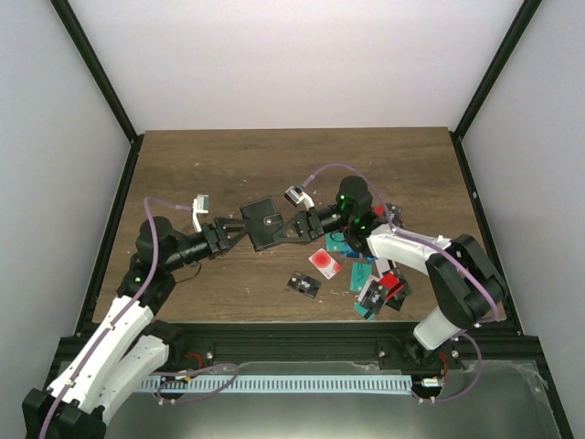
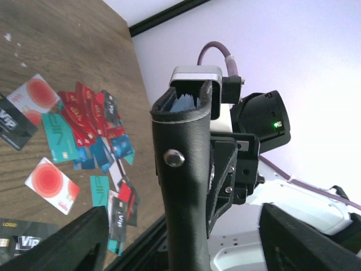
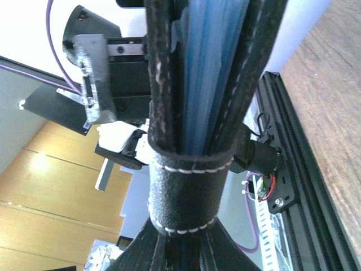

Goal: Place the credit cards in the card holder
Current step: Open the card holder at the center of the board.

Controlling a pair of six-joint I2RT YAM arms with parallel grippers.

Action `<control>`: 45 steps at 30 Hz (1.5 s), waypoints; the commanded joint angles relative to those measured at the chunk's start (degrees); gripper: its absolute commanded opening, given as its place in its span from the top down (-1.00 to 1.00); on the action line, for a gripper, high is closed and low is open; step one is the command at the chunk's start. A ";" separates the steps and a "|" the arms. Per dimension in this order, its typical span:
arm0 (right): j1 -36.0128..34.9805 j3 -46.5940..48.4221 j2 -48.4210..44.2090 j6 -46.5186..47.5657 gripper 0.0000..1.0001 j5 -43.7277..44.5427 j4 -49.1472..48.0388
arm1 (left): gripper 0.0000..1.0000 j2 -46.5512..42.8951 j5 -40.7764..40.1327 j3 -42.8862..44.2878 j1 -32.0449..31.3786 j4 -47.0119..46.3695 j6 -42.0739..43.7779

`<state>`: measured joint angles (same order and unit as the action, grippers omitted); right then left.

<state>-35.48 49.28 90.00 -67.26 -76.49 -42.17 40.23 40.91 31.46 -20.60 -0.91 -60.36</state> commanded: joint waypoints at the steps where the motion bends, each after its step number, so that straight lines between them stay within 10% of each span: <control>1: -0.78 3.37 -1.49 -2.45 0.99 -3.01 -4.17 | -0.26 1.28 3.23 -0.57 -0.60 -9.12 -3.14; 8: -1.34 4.65 -1.68 -0.44 0.94 -2.81 -0.46 | 0.84 2.86 2.29 0.59 -2.26 -9.36 -2.44; 13: -1.13 21.37 -1.49 38.77 -0.49 15.75 57.11 | 0.92 2.07 -1.72 5.52 -2.34 2.43 3.88; 17: -1.19 27.04 -1.28 51.03 -0.73 33.14 74.72 | 0.92 2.23 -4.87 9.35 -2.34 12.83 9.08; 45: -10.75 36.39 1.30 45.82 -0.91 56.52 80.63 | 0.92 7.28 -8.45 17.89 -2.49 27.06 17.82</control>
<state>-45.95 82.91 90.50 -18.96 -26.68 37.91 48.05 30.72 47.31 -22.87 26.00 -44.27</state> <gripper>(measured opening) 0.962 0.083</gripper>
